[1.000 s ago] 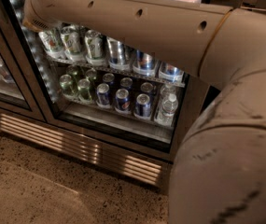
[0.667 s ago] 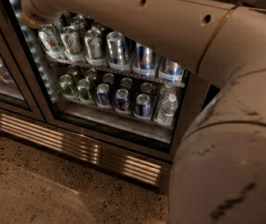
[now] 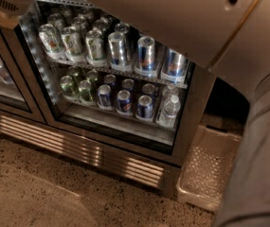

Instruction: Close right fridge door

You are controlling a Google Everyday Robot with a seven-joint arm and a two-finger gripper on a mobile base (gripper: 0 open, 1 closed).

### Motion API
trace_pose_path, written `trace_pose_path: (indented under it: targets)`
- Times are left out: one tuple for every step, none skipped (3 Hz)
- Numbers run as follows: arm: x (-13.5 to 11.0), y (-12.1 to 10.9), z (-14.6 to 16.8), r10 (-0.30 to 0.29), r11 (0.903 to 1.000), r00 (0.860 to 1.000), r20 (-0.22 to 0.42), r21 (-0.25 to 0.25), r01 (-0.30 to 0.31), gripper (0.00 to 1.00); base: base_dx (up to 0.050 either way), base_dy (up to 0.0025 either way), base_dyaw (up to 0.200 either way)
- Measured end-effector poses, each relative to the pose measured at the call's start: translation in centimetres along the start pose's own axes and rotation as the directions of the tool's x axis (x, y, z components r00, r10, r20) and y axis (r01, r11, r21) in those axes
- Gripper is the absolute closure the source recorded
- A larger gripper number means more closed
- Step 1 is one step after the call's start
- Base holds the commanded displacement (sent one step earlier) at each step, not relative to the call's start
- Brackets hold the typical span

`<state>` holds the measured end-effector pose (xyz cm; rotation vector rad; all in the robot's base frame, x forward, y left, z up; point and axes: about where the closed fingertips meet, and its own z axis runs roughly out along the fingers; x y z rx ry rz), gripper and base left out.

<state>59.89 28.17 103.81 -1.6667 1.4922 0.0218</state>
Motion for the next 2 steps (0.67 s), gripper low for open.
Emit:
trace_pose_path:
  targets:
    - [-2.1,2.6,-2.0,0.055,0.9953,0.996,-0.065,-0.075,-0.060,1.00,0.000,0.00000,0.000]
    - [-0.4,3.7,-2.4,0.053,0.9911,0.989,-0.137,-0.114,-0.069,1.00,0.000,0.00000,0.000]
